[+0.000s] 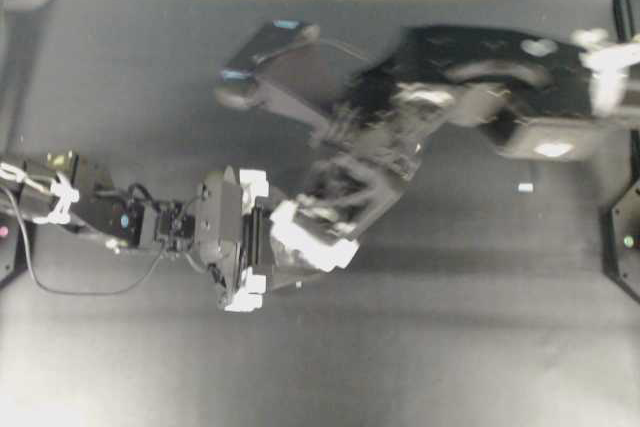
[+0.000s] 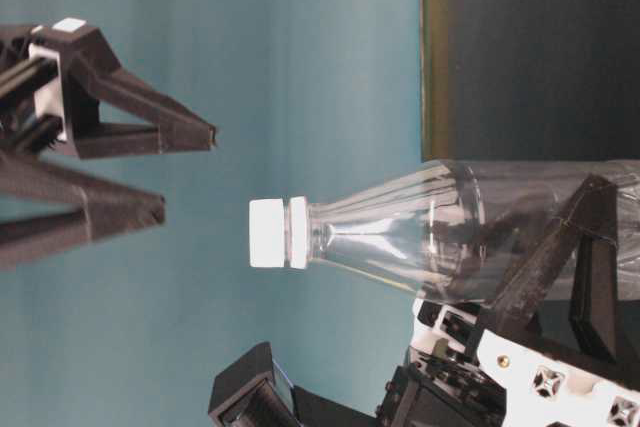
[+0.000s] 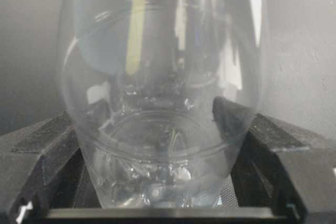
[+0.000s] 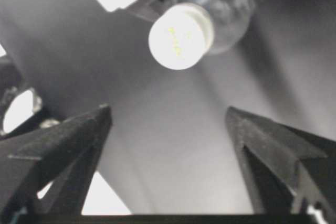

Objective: Open the bottle cap by holding the bottle with the left arm and twisting the cap with the right arm.
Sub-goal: 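Swing the right gripper toward the white cap of the held bottle, then close the right gripper fingers around the white cap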

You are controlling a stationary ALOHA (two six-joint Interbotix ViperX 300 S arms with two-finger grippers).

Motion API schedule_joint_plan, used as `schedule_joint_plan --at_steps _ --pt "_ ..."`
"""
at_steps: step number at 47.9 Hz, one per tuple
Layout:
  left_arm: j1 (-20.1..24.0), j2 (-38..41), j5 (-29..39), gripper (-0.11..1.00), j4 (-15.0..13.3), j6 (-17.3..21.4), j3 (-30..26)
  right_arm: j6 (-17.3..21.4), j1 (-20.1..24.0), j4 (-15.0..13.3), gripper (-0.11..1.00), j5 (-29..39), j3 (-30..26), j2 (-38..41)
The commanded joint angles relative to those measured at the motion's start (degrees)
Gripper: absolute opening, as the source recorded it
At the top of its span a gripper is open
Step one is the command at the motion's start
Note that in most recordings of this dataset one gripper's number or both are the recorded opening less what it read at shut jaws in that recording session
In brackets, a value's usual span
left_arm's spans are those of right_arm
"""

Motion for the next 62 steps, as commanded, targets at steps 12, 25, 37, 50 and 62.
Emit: schedule_joint_plan --at_steps 12,25,37,50,62 --pt "-0.88 0.35 0.0 0.81 0.26 -0.35 -0.26 7.29 -0.62 -3.87 0.83 2.2 -5.01 5.45" --pt "-1.05 0.35 -0.09 0.81 0.26 -0.35 -0.26 7.91 -0.18 -6.86 0.83 1.85 -5.36 6.42" --pt "-1.05 0.35 -0.09 0.81 0.26 -0.35 -0.18 8.17 0.62 -6.94 0.76 1.76 -5.71 7.03" --pt "-1.05 0.35 -0.09 0.81 0.26 -0.35 -0.18 8.09 1.49 -7.21 0.76 2.02 -7.12 8.0" --pt "-1.05 0.35 -0.09 0.81 0.26 -0.44 -0.26 8.09 2.46 -7.56 0.75 2.55 -7.82 8.7"
